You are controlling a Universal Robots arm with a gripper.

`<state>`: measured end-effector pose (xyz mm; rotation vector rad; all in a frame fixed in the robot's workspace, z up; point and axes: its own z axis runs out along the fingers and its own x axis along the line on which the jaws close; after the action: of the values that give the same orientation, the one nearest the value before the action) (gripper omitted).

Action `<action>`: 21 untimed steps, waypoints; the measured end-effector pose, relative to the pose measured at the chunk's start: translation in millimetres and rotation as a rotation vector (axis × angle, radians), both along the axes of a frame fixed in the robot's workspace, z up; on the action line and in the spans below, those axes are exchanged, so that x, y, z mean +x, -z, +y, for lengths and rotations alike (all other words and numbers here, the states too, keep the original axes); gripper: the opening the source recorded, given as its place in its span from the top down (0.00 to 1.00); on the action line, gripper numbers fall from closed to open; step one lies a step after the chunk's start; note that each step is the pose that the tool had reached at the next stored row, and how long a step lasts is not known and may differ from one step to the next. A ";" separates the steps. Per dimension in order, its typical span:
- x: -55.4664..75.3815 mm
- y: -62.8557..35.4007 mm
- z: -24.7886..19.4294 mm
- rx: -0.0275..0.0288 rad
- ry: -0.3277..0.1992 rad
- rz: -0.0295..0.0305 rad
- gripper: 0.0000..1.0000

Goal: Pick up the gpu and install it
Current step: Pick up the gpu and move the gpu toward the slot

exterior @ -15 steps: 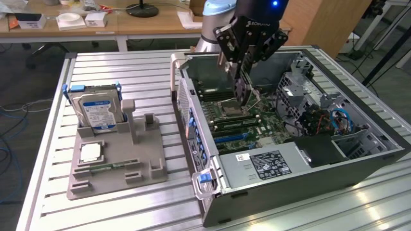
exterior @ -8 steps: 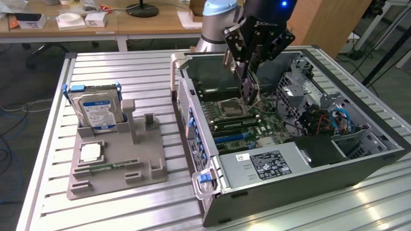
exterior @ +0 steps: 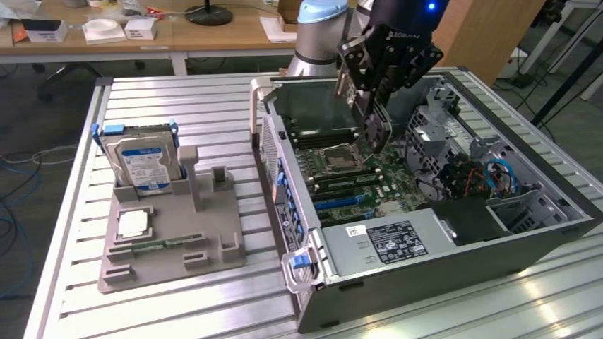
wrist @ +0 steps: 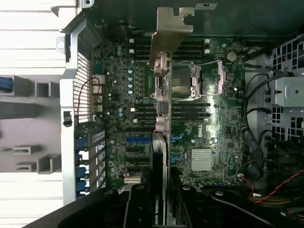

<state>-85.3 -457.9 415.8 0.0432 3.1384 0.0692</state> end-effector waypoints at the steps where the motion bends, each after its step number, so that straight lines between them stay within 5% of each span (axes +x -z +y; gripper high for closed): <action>1: 1.7 0.0 0.0 0.0000 -0.001 0.0000 0.74; 21: 30.2 0.2 0.0 0.0000 -0.008 0.0000 0.74</action>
<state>-55.1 -457.9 415.7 0.0312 3.1387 0.0692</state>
